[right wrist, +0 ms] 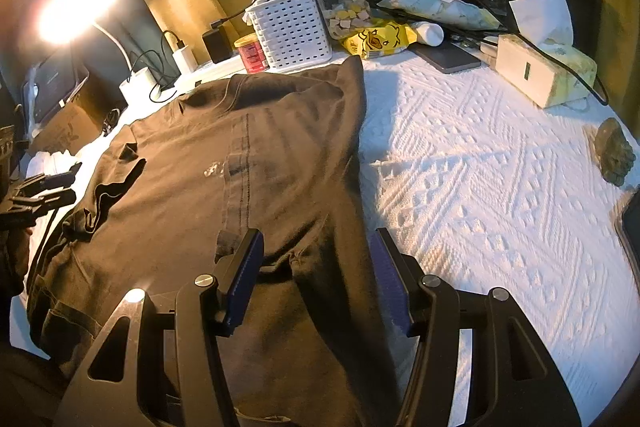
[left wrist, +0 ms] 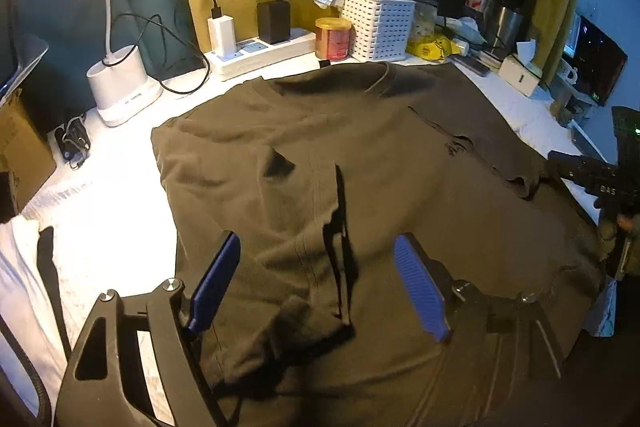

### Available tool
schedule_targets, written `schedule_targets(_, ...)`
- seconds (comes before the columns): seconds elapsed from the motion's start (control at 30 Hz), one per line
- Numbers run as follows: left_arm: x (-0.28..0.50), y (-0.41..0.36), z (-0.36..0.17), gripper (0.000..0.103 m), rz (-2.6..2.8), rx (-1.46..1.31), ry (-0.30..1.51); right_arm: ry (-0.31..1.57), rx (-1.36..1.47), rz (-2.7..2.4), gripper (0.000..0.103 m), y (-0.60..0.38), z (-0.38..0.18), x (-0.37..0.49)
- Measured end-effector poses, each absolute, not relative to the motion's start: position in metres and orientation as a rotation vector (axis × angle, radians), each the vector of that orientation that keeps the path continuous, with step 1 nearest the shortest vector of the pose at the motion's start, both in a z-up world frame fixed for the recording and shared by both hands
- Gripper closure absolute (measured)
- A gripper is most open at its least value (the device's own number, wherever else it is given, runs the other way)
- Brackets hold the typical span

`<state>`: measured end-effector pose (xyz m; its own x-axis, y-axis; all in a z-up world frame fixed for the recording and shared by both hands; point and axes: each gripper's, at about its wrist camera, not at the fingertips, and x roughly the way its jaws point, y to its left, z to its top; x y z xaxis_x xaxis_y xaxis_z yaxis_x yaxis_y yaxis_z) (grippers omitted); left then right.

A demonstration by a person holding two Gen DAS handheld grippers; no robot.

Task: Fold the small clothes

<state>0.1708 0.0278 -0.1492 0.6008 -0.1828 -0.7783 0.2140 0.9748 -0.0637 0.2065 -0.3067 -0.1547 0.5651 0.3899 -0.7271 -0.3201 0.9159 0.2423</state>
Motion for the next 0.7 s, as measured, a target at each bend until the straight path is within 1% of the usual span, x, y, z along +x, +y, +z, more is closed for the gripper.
schedule_targets(0.27, 0.214, 0.011, -0.164, 0.025, -0.255, 0.155, 0.929, 0.869, 0.098, 0.413, 0.044, -0.307, -0.154, 0.209)
schedule_targets(0.33, 0.226, 0.003, -0.171, 0.036, -0.254, 0.199, 0.957, 0.866, 0.104, 0.409, 0.044, -0.308, -0.154, 0.21)
schedule_targets(0.4, 0.234, -0.002, -0.177, 0.051, -0.262, 0.217, 0.978, 0.863, 0.11, 0.406, 0.044, -0.309, -0.153, 0.212)
schedule_targets(0.43, 0.238, -0.004, -0.181, 0.057, -0.275, 0.221, 0.991, 0.861, 0.111, 0.405, 0.044, -0.309, -0.153, 0.213)
schedule_targets(0.47, 0.242, -0.006, -0.186, 0.07, -0.287, 0.224, 1.01, 0.86, 0.112, 0.403, 0.044, -0.31, -0.153, 0.214)
schedule_targets(0.5, 0.244, -0.007, -0.19, 0.076, -0.295, 0.224, 1.022, 0.859, 0.112, 0.401, 0.044, -0.31, -0.153, 0.214)
schedule_targets(0.53, 0.246, -0.007, -0.189, 0.077, -0.3, 0.21, 1.009, 0.859, 0.113, 0.396, 0.044, -0.311, -0.154, 0.215)
schedule_targets(0.57, 0.247, -0.007, -0.189, 0.082, -0.302, 0.206, 1.009, 0.859, 0.116, 0.393, 0.044, -0.312, -0.154, 0.216)
schedule_targets(0.6, 0.249, -0.006, -0.188, 0.096, -0.295, 0.215, 0.998, 0.857, 0.119, 0.391, 0.044, -0.313, -0.154, 0.216)
schedule_targets(0.63, 0.25, -0.006, -0.186, 0.102, -0.29, 0.215, 0.989, 0.858, 0.12, 0.388, 0.044, -0.314, -0.154, 0.216)
schedule_targets(0.7, 0.25, -0.004, -0.179, 0.102, -0.312, 0.17, 0.951, 0.859, 0.12, 0.384, 0.044, -0.314, -0.155, 0.216)
